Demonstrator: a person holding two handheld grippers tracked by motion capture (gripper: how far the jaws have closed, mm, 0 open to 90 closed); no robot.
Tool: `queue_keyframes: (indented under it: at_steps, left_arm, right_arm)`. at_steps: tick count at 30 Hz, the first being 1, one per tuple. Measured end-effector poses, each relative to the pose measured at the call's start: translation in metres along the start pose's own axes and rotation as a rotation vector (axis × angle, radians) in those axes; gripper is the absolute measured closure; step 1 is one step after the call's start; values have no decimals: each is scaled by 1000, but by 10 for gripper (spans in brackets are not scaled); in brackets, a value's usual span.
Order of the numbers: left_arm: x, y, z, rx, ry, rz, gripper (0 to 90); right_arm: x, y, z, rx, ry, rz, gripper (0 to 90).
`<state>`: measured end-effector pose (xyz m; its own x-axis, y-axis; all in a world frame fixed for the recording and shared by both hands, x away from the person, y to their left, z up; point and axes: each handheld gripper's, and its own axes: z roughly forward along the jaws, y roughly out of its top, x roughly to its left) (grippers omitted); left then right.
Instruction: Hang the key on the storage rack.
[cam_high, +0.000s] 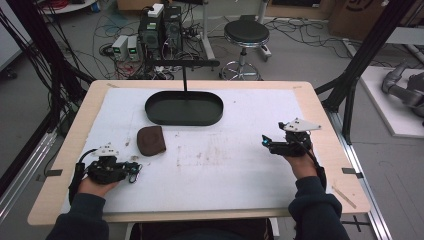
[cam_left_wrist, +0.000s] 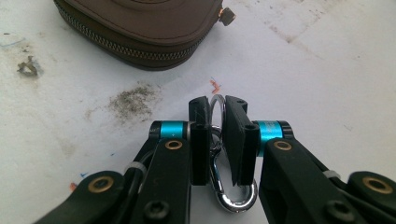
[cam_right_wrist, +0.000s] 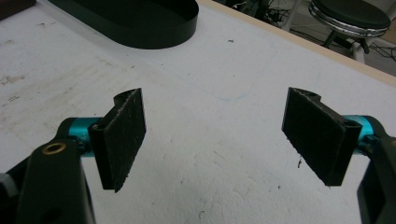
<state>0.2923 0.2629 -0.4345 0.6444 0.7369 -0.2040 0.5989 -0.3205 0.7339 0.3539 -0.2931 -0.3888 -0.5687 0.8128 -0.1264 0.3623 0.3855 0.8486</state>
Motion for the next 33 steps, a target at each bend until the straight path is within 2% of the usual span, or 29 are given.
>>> queue_keyframes:
  at_steps: [1, 3, 11, 14, 16, 18, 22, 24, 27, 31, 33]
  left_arm:
    - [1, -2, -2, 16, -14, 3, 800]
    - [2, -3, -3, 30, -14, 9, 800]
    - [3, -4, -3, 33, -22, 28, 827]
    - [1, -2, -1, 36, -7, 40, 819]
    - [0, 0, 0, 44, 4, 45, 872]
    - [-1, 2, 1, 57, 10, 35, 875]
    - [-2, 3, 0, 63, 26, 44, 880]
    - [-3, 5, -3, 38, 27, 40, 881]
    - [-4, 11, -9, -28, 23, 40, 881]
    - [-1, 26, -17, -101, 27, 72, 881]
    - [4, 36, -19, -157, 31, 78, 881]
  right_arm:
    - [0, 0, 0, 2, 0, 3, 219]
    - [0, 0, -1, 3, 1, 2, 220]
    - [1, 0, 1, 7, 3, -4, 219]
    - [1, 0, 2, 8, 8, -1, 220]
    - [1, 0, 2, 9, 8, -2, 220]
    - [1, 0, 2, 12, 5, -6, 220]
    - [2, 0, 2, 12, 6, -6, 220]
    - [1, 0, 2, 9, 6, -4, 220]
    - [1, 0, 2, 9, 8, 0, 220]
    - [0, 0, 3, 9, 8, 0, 220]
    - [-1, 0, 3, 13, 4, 0, 220]
